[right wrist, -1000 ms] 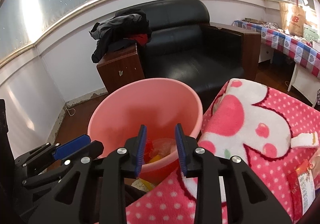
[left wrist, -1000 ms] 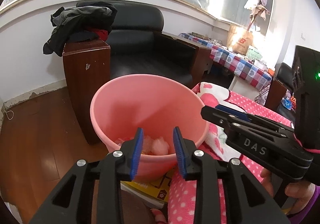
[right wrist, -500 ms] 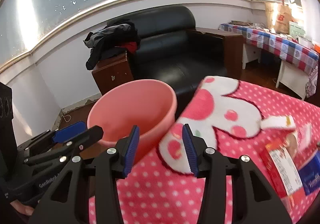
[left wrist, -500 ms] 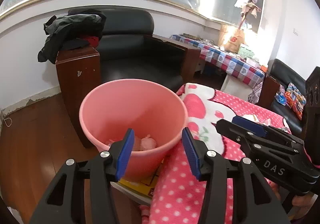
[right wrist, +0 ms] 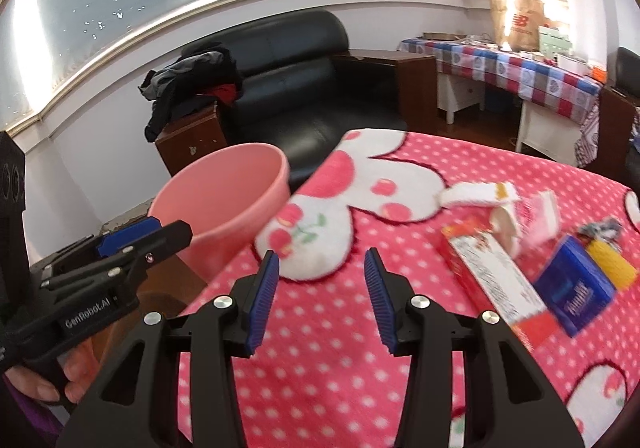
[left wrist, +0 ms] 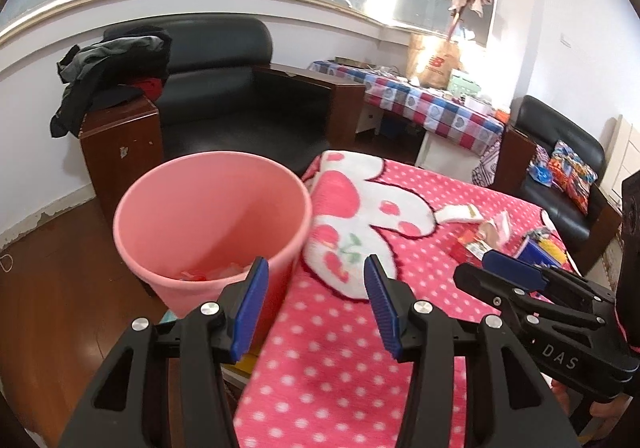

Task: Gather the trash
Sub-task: 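Move both open tools back over the remaining trash on the table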

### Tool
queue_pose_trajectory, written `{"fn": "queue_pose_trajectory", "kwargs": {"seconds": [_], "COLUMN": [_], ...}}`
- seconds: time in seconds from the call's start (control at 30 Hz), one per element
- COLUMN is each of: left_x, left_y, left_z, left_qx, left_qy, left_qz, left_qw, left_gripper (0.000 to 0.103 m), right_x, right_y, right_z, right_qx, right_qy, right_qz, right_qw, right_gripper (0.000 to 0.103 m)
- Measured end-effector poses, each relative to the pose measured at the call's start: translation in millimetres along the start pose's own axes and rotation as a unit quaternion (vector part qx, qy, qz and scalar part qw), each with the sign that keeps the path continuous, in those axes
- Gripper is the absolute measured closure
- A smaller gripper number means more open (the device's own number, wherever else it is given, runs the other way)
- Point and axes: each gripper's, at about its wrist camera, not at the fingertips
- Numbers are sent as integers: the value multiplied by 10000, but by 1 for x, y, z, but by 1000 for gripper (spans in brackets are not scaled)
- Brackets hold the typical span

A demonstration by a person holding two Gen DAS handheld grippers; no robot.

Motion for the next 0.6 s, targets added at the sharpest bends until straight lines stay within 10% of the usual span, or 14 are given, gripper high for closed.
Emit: {"fn": "queue_pose_trajectory", "kwargs": {"seconds": [0.6], "left_x": [-57], "left_y": [-10], "left_z": [-6], "left_qx": [112], "left_qy": [-353], "left_qz": [-485], "left_qw": [9981], "left_gripper": [54], "right_x": [-81], "right_y": [62], "right_z": [-7], "right_qx": [-425], "right_qy": [-400], "right_qz": [-846], "right_qw": [9947], "right_gripper": [58]}}
Point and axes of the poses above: each gripper's, at about its wrist camera, not at the fingertips, and y roughly against the way its jaws point, x to its left, z to its top, and after that the axes turned 12 degrees about -x, right-handed
